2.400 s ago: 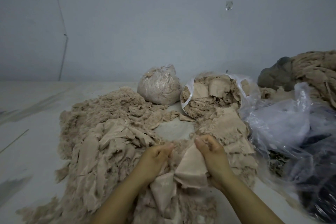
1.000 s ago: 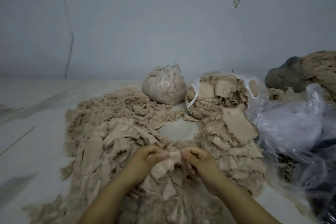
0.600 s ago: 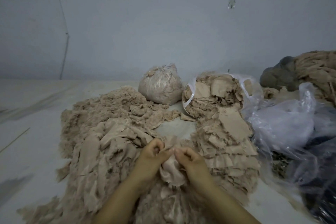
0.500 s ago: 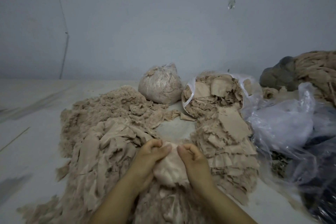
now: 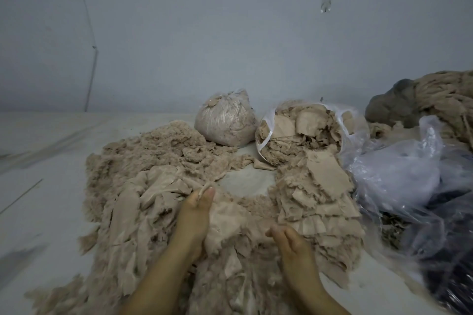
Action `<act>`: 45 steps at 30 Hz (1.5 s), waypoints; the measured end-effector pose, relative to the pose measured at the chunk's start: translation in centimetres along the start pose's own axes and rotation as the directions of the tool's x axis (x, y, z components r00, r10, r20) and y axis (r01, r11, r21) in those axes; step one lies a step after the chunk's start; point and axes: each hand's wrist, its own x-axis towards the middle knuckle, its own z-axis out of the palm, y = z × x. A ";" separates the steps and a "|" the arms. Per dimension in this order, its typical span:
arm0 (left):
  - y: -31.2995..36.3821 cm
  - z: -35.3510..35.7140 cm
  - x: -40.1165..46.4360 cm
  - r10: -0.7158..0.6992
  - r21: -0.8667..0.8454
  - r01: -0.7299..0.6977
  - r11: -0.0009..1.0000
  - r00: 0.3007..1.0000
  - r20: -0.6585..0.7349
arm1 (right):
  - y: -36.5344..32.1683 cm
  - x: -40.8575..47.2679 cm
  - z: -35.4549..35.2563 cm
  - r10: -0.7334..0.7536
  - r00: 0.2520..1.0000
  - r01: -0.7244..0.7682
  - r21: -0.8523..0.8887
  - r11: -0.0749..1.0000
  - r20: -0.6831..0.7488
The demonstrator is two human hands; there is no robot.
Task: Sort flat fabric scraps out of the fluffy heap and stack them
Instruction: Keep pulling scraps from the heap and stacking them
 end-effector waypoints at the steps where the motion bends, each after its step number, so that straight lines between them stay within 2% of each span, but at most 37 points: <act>1: 0.1 -0.1 0.2 0.023 -0.007 -0.023 1.000 1.000 0.020 | -0.1 -0.3 0.0 0.010 0.998 -0.008 -0.037 0.999 0.061; 3: 0.2 0.5 -0.3 0.074 0.026 -0.077 0.997 0.994 0.086 | -1.0 -0.9 0.5 0.038 0.982 -0.034 -0.024 0.999 0.186; 5: -0.2 1.4 -0.9 0.102 0.067 -0.111 0.992 0.987 0.127 | -2.1 -1.0 1.3 0.089 0.955 -0.136 0.148 0.980 0.284; 7: -0.5 1.9 -1.2 0.140 0.079 -0.150 0.986 0.983 0.114 | -2.7 -1.1 1.7 0.105 0.933 -0.225 0.327 0.918 0.345; 8: -0.3 1.9 -1.1 0.161 0.066 -0.165 0.984 0.985 0.059 | -2.6 -1.1 1.6 0.095 0.926 -0.228 0.343 0.911 0.364; 10: 0.5 1.1 -0.7 0.191 0.032 -0.189 0.981 0.979 -0.073 | -1.9 -1.2 1.0 0.102 0.919 -0.213 0.262 0.941 0.381; 12: 0.5 0.3 -0.2 0.230 0.119 -0.220 0.968 0.970 -0.074 | -1.5 -1.1 0.7 0.148 0.916 -0.250 0.243 0.937 0.374; 14: -0.1 0.8 -0.6 0.252 0.166 -0.251 0.954 0.968 0.014 | -1.7 -1.0 1.2 0.184 0.913 -0.324 0.375 0.869 0.363; 15: -0.6 1.4 -1.1 0.250 0.172 -0.254 0.952 0.967 0.046 | -2.3 -0.9 1.6 0.186 0.908 -0.361 0.477 0.801 0.375; 17: -1.3 2.3 -1.6 0.249 0.161 -0.257 0.953 0.966 0.064 | -3.5 -0.5 2.4 0.149 0.933 -0.331 0.624 0.708 0.326; 18: -1.6 2.4 -1.6 0.240 0.133 -0.244 0.961 0.970 0.047 | -3.9 0.0 2.4 0.145 0.960 -0.270 0.647 0.713 0.240; 21: -1.4 1.2 -0.3 0.167 0.076 -0.168 0.983 0.986 0.012 | -5.6 3.1 0.1 0.088 0.995 -0.052 0.473 0.880 -0.053; 23: -0.9 0.5 0.3 0.141 0.082 -0.144 0.986 0.989 0.043 | -7.0 6.0 -2.8 0.067 0.983 -0.003 0.350 0.937 -0.171; 25: -0.9 -0.2 0.7 0.136 0.174 -0.149 0.973 0.987 0.085 | -7.7 9.2 -5.9 0.025 0.952 0.037 0.197 0.980 -0.304; 26: -0.9 -0.6 0.8 0.143 0.289 -0.173 0.941 0.982 0.123 | -7.8 10.6 -7.2 -0.015 0.934 0.047 0.079 0.996 -0.357; 28: -1.3 -1.6 0.8 0.090 0.594 -0.230 0.771 0.963 0.256 | -7.0 12.1 -8.6 -0.031 0.915 -0.041 -0.169 0.985 -0.402; 30: -2.3 -2.4 0.7 -0.014 0.791 -0.310 0.527 0.928 0.372 | -5.6 11.7 -8.0 -0.073 0.901 -0.083 -0.337 0.938 -0.428; 31: -2.8 -2.4 0.6 -0.003 0.816 -0.351 0.459 0.918 0.396 | -4.9 11.0 -6.8 -0.131 0.911 -0.029 -0.379 0.925 -0.390; 32: -3.1 -2.3 0.6 0.050 0.809 -0.375 0.453 0.917 0.397 | -4.1 10.0 -5.3 -0.165 0.940 0.041 -0.381 0.924 -0.299; 34: -3.2 -1.9 0.4 0.164 0.736 -0.388 0.554 0.918 0.360 | -2.6 7.7 -1.9 -0.119 0.993 0.113 -0.287 0.951 -0.002; 36: -2.9 -1.6 0.4 0.206 0.680 -0.425 0.598 0.901 0.383 | -1.2 5.8 1.1 -0.060 0.967 0.118 -0.228 0.966 0.247; 37: -2.7 -1.4 0.3 0.202 0.680 -0.455 0.575 0.884 0.421 | -0.6 5.5 2.2 -0.069 0.948 0.159 -0.276 0.948 0.310; 39: -2.4 -1.4 0.0 0.187 0.714 -0.519 0.470 0.849 0.494 | 0.0 5.6 3.7 -0.124 0.941 0.240 -0.363 0.900 0.315; 41: -2.6 -1.5 -0.2 0.213 0.720 -0.574 0.390 0.817 0.535 | -0.5 5.8 4.3 -0.182 0.950 0.263 -0.333 0.905 0.254; 45: -3.2 -1.6 0.2 0.184 0.709 -0.595 0.379 0.799 0.573 | -1.8 5.4 4.7 -0.316 0.936 0.350 -0.301 0.887 0.157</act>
